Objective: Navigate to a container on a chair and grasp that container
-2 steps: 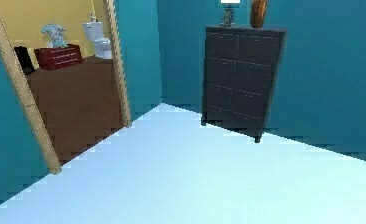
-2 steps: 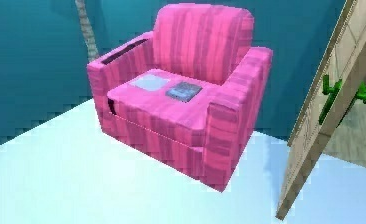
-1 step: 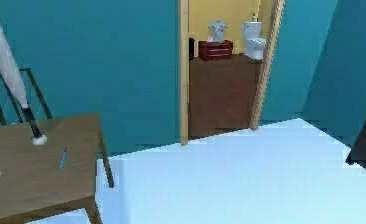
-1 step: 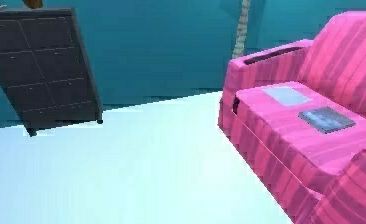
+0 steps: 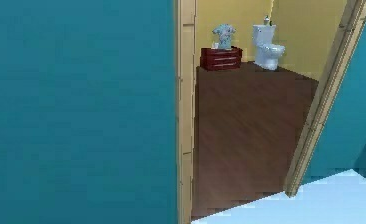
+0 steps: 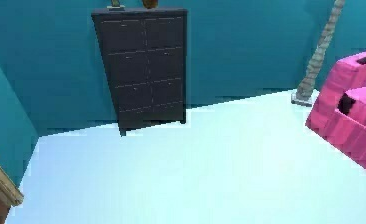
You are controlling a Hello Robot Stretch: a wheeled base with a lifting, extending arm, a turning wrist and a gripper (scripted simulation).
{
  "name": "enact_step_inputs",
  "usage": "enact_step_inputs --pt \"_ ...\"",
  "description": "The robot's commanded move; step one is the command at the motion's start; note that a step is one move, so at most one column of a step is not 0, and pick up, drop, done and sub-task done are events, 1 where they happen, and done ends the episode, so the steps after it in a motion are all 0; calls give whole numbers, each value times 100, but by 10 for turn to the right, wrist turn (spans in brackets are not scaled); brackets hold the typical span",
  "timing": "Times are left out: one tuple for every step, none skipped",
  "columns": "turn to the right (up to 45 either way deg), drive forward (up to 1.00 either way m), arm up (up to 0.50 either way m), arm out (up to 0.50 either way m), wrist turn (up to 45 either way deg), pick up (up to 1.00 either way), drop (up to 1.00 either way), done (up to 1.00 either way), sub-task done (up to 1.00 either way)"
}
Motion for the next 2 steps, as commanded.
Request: enact_step_inputs --pt "-450 0 0 0 0 0 0 0 0" --pt "450 0 0 0 0 0 0 0 0"
